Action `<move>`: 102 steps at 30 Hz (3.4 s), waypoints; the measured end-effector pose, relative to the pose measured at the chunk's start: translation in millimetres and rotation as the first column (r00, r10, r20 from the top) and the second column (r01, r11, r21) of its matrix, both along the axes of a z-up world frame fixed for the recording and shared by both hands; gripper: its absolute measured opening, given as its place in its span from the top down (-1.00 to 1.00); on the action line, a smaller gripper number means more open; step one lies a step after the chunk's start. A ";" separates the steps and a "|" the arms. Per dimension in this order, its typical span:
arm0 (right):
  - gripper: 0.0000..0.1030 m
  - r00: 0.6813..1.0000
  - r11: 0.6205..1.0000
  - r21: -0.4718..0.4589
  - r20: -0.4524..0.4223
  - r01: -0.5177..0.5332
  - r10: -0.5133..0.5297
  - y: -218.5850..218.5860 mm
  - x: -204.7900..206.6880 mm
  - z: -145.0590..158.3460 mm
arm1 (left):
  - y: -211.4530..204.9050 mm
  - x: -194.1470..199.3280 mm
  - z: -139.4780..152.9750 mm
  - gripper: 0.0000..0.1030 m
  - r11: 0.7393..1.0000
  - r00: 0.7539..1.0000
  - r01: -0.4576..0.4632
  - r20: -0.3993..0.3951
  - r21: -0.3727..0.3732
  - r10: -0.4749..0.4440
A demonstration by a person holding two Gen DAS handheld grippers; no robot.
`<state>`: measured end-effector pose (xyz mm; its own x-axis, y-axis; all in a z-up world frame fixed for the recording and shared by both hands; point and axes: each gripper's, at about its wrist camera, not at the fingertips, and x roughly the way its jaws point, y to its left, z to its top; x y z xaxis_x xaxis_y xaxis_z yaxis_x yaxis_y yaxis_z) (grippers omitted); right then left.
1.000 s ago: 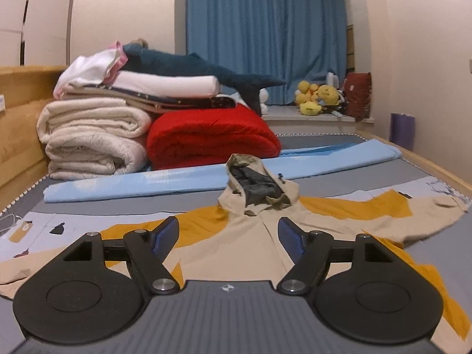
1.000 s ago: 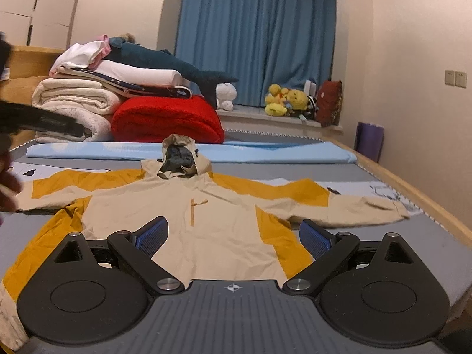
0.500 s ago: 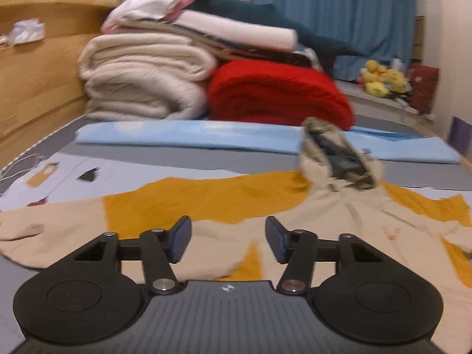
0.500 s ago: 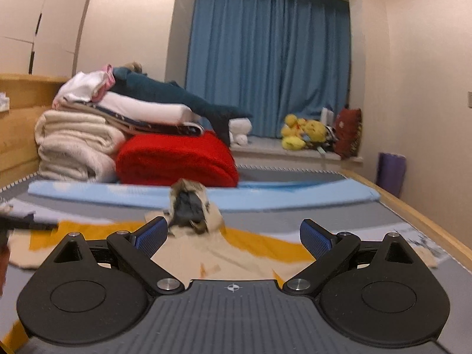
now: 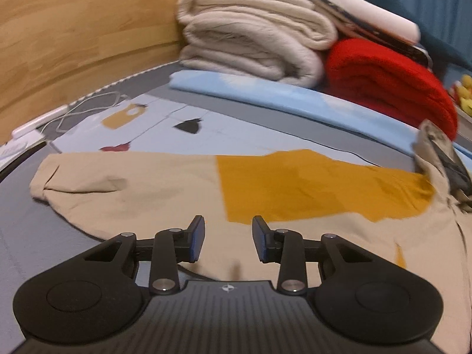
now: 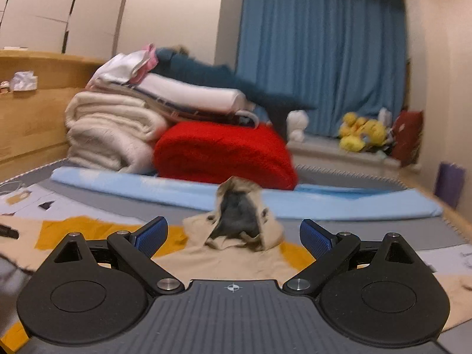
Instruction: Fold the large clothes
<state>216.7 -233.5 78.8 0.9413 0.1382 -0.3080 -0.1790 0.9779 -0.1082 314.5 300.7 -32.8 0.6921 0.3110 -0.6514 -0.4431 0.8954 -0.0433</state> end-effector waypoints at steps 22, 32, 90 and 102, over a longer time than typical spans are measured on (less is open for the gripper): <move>-0.85 0.973 0.998 0.025 -0.226 -0.052 0.057 9.0 54.1 -58.7 | 182.1 -38.5 -53.5 0.02 0.759 0.826 -0.551 -0.093 -0.347 0.556; -0.46 0.967 0.997 0.061 -0.247 -0.046 0.060 7.5 58.7 -68.1 | 205.8 -39.8 -56.1 0.81 0.747 0.812 -0.556 -0.048 -0.365 0.581; -0.17 0.848 0.903 -0.181 -0.453 -0.391 0.276 89.2 58.5 -129.5 | -131.9 66.8 68.7 0.36 0.970 0.991 0.130 -0.013 -0.207 -0.136; 0.82 0.869 0.853 -0.341 -0.439 -0.396 0.228 103.3 60.4 -155.3 | -127.8 67.0 68.3 0.36 0.967 0.990 0.133 -0.024 -0.218 -0.141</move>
